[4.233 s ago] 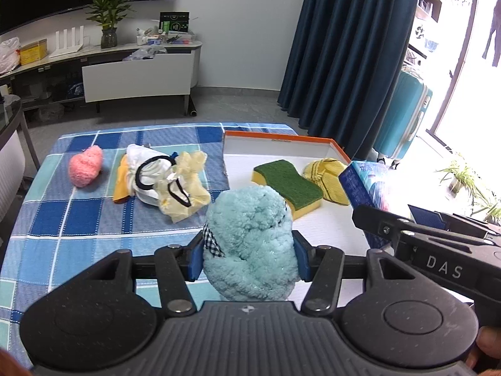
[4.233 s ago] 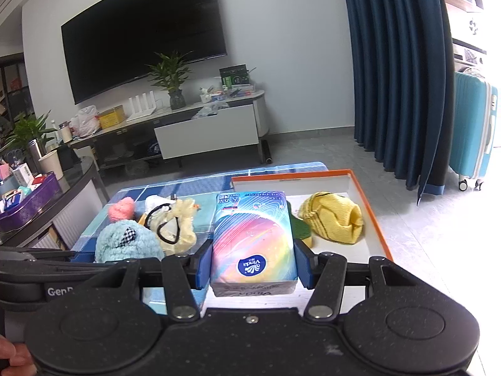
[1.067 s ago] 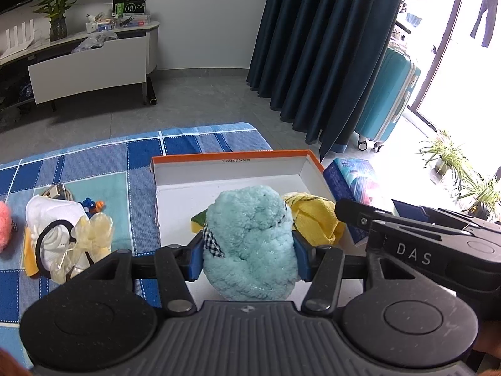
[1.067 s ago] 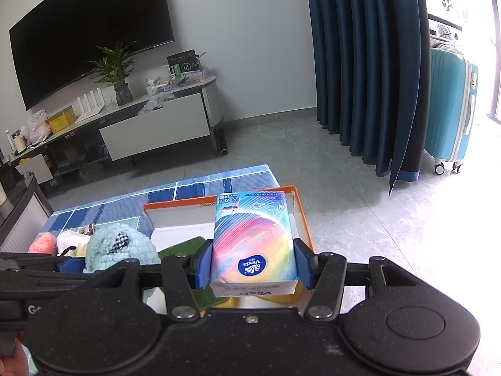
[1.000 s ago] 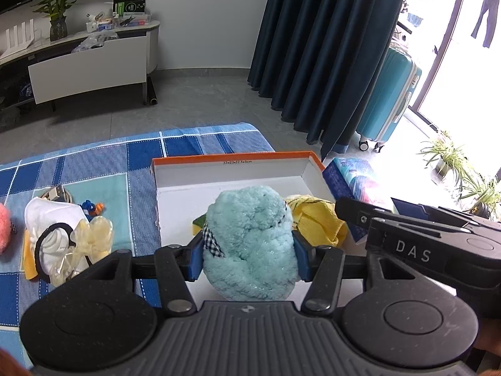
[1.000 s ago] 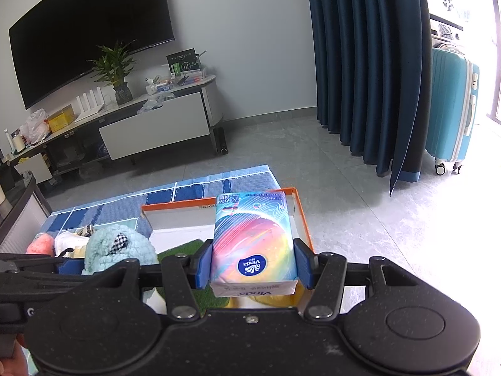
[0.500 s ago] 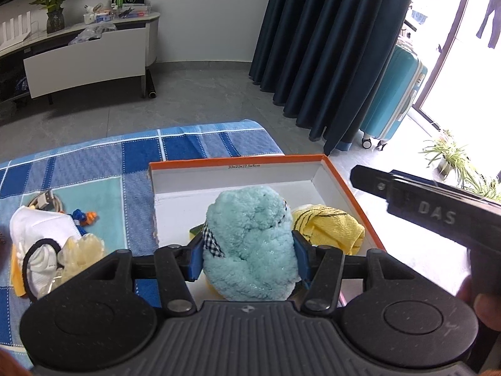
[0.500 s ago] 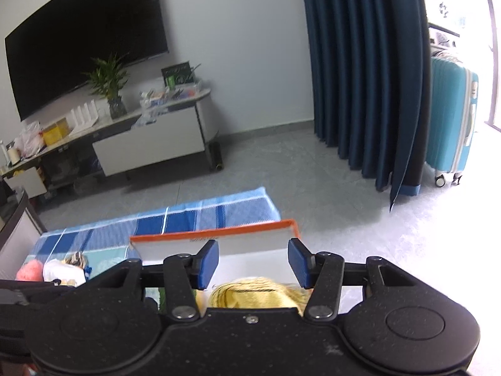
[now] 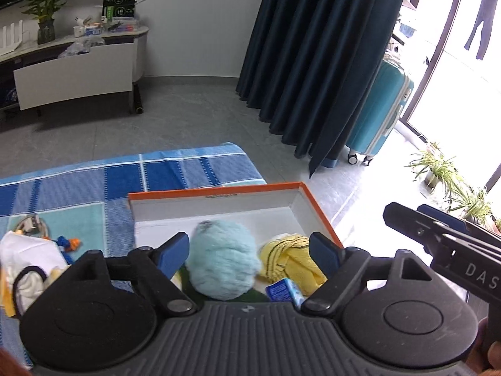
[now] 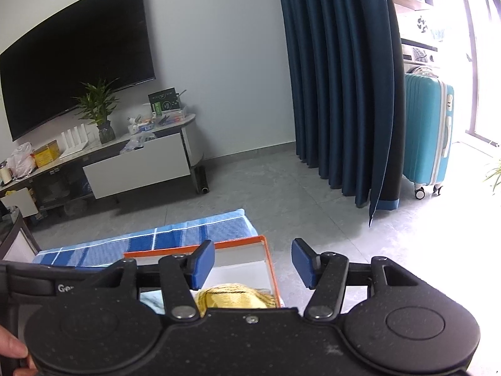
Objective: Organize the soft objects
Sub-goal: 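Lower the tissue pack into the box with right gripper while left gripper lowers the blue ball there, then open both grippers and withdraw them from the box toward the table items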
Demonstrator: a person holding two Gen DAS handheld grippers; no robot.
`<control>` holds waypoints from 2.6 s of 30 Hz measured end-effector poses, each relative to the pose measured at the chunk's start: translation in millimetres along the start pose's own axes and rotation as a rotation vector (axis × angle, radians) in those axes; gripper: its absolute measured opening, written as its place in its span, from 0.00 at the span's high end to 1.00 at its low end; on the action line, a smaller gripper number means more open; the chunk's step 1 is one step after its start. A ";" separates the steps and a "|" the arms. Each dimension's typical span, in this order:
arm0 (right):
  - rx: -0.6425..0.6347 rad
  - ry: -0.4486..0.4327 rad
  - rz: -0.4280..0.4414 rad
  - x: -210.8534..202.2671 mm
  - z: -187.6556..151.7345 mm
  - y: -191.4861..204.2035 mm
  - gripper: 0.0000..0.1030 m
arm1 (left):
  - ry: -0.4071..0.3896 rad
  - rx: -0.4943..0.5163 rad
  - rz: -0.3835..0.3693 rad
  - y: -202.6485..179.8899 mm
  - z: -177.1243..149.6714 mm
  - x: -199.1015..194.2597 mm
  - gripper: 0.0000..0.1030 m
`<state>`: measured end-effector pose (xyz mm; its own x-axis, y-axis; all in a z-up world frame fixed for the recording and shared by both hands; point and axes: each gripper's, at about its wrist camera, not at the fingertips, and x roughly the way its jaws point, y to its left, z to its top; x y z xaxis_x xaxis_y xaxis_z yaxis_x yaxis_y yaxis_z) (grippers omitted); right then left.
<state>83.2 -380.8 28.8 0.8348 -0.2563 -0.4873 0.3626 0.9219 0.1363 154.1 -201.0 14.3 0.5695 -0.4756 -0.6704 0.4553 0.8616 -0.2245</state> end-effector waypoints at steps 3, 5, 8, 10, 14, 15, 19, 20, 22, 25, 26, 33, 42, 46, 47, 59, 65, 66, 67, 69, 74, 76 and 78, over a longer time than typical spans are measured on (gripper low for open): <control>-0.014 0.001 0.019 -6.2 -1.2 8.2 0.35 | -0.002 -0.012 0.034 7.4 -2.3 -12.0 0.16; -0.029 0.005 0.030 -10.5 -3.6 14.7 0.35 | -0.005 -0.011 0.064 10.9 -4.0 -20.4 0.15; -0.035 0.021 0.047 -14.8 -8.0 23.7 0.35 | -0.004 -0.032 0.101 18.8 -7.8 -31.8 0.14; -0.047 0.026 0.057 -18.9 -11.4 30.6 0.34 | -0.006 -0.037 0.122 21.8 -12.0 -40.4 0.14; -0.067 0.050 0.092 -25.6 -19.0 45.4 0.34 | -0.006 -0.043 0.161 26.6 -19.4 -55.1 0.13; -0.072 0.053 0.098 -26.8 -20.7 49.3 0.34 | -0.006 -0.049 0.168 28.7 -20.9 -58.3 0.13; -0.081 0.069 0.125 -31.1 -26.3 62.4 0.34 | -0.012 -0.074 0.196 37.1 -24.0 -69.8 0.13; -0.086 0.071 0.128 -32.0 -27.3 65.9 0.34 | -0.015 -0.077 0.202 39.1 -25.0 -72.4 0.13; -0.091 0.074 0.137 -34.0 -28.6 70.9 0.34 | -0.021 -0.077 0.212 42.3 -26.0 -77.2 0.12; -0.099 0.077 0.151 -36.9 -29.6 78.4 0.34 | -0.028 -0.092 0.225 49.3 -30.3 -84.5 0.12; -0.106 0.078 0.155 -37.8 -29.9 81.8 0.34 | -0.031 -0.097 0.229 51.9 -31.8 -86.7 0.12; -0.143 0.091 0.194 -39.3 -33.8 106.4 0.34 | -0.044 -0.127 0.257 69.8 -39.0 -99.4 0.12; -0.186 0.118 0.242 -36.4 -41.3 138.1 0.34 | -0.057 -0.173 0.294 95.5 -50.4 -116.0 0.12; -0.203 0.126 0.256 -35.6 -44.8 150.0 0.34 | -0.061 -0.192 0.307 105.1 -54.0 -121.0 0.12; -0.206 0.128 0.261 -35.4 -45.5 153.0 0.34 | -0.061 -0.196 0.310 107.4 -54.9 -121.9 0.12; -0.248 0.157 0.300 -30.7 -55.1 179.4 0.34 | -0.063 -0.244 0.324 131.2 -67.0 -131.3 0.12; -0.268 0.177 0.315 -27.7 -63.5 191.5 0.34 | -0.059 -0.267 0.333 141.9 -73.5 -133.4 0.12; -0.269 0.181 0.318 -27.3 -64.7 193.3 0.34 | -0.057 -0.271 0.332 143.2 -75.3 -134.3 0.12; -0.270 0.184 0.322 -26.7 -65.5 194.6 0.34 | -0.057 -0.276 0.333 144.8 -76.7 -134.5 0.12; -0.274 0.191 0.329 -25.0 -66.7 197.0 0.34 | -0.054 -0.286 0.332 148.2 -78.8 -134.7 0.12; -0.273 0.204 0.338 -21.4 -70.1 200.0 0.34 | -0.048 -0.301 0.335 155.6 -84.2 -135.7 0.12; -0.269 0.213 0.338 -18.8 -71.4 199.4 0.34 | -0.045 -0.305 0.341 158.4 -85.2 -134.9 0.12; -0.270 0.220 0.337 -15.9 -73.2 199.2 0.34 | -0.040 -0.309 0.345 162.0 -87.3 -134.2 0.12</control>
<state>111.8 -171.8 0.5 0.7691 0.1105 -0.6296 -0.0581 0.9930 0.1032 91.8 17.9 6.2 0.6806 -0.1527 -0.7166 0.0122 0.9803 -0.1973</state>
